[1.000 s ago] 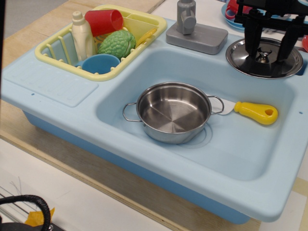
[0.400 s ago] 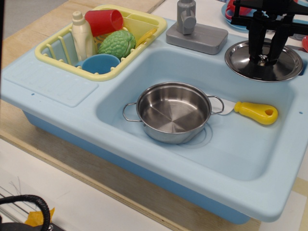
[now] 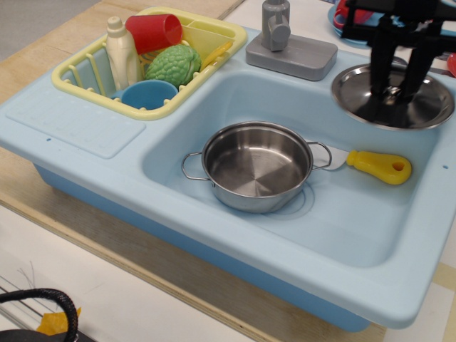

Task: Put lid on pot or pan

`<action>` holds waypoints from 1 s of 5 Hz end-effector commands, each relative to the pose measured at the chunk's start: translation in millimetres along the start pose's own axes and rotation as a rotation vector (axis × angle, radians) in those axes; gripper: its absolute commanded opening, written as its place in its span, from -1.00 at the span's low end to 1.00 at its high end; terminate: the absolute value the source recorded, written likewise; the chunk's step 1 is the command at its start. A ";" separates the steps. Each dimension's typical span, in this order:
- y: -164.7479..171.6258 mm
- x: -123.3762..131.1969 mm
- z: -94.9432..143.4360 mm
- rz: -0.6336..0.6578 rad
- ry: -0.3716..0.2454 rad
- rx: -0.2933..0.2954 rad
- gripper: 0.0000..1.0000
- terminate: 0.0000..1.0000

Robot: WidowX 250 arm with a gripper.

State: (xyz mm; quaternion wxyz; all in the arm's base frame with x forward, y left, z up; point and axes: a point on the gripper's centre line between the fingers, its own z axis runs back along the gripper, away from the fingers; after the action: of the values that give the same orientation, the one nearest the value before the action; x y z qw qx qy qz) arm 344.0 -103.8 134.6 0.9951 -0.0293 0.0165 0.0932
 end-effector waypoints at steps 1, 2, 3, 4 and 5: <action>20.5 -16.5 19.7 0.071 -0.084 -0.036 -1.00 -1.00; 42.8 -23.7 13.5 0.120 -0.071 -0.045 -1.00 -1.00; 61.9 -31.2 11.8 0.156 -0.077 -0.051 -1.00 -1.00; 77.8 -37.8 9.2 0.178 -0.063 -0.041 -1.00 -1.00; 88.1 -45.6 4.9 0.200 -0.051 -0.050 -1.00 -1.00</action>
State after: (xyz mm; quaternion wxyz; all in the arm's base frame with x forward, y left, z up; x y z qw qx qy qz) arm 275.1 -26.2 119.6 0.9800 -0.0439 0.0231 0.1929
